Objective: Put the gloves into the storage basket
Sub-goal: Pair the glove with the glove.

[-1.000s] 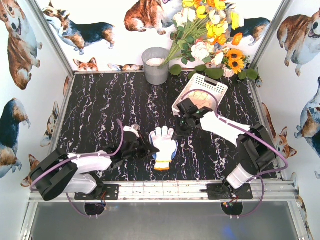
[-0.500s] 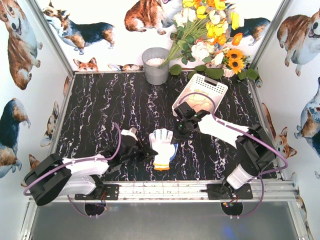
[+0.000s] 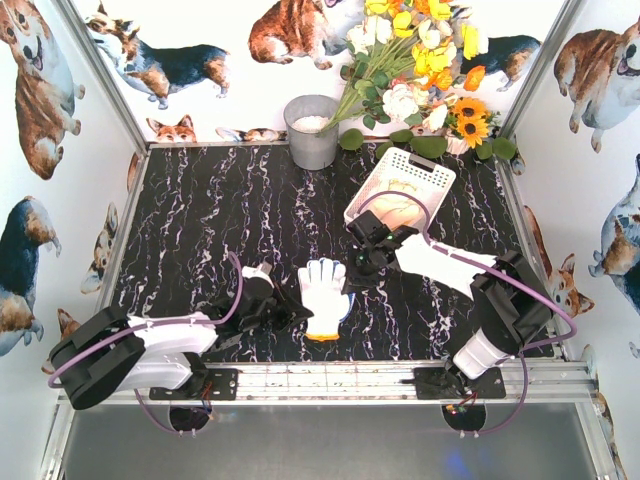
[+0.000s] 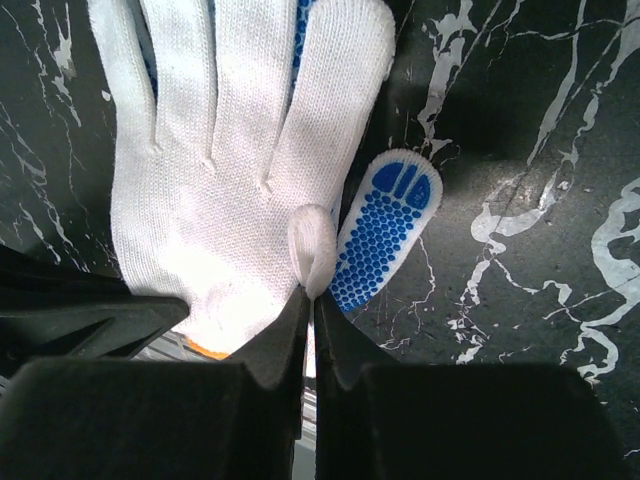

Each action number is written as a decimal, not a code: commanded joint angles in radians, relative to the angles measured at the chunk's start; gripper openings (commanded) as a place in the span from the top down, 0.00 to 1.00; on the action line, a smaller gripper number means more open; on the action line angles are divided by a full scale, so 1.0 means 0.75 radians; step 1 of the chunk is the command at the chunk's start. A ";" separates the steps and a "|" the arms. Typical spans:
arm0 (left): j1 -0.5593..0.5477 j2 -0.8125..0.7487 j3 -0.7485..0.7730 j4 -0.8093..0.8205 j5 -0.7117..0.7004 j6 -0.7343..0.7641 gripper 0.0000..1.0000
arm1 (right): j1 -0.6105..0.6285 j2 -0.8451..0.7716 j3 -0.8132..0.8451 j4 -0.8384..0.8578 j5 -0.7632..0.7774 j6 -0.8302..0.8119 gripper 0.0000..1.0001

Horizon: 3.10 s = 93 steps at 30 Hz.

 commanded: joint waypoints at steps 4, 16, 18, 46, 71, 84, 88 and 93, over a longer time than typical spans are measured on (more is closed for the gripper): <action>-0.015 0.028 -0.012 0.012 -0.028 0.003 1.00 | 0.014 -0.033 -0.024 0.053 0.077 0.013 1.00; -0.030 0.143 0.002 0.076 0.004 0.017 1.00 | 0.022 -0.007 -0.070 0.095 0.122 0.027 1.00; -0.033 0.151 0.004 0.078 0.001 0.019 1.00 | 0.022 0.010 -0.067 0.104 0.114 0.026 1.00; -0.191 0.105 0.354 -0.234 -0.097 0.288 0.76 | 0.020 -0.332 -0.345 0.406 0.009 0.182 0.86; -0.242 0.107 0.488 -0.453 -0.226 0.348 0.52 | -0.160 -0.302 -0.286 0.334 -0.064 -0.001 0.70; -0.001 -0.126 0.268 -0.505 0.015 0.318 0.20 | 0.028 -0.521 -0.578 0.460 -0.213 0.343 0.52; 0.018 -0.089 0.203 -0.391 0.118 0.279 0.23 | 0.132 -0.514 -0.639 0.532 -0.154 0.457 0.50; 0.018 -0.041 0.162 -0.334 0.170 0.268 0.37 | 0.205 -0.499 -0.708 0.612 -0.086 0.546 0.50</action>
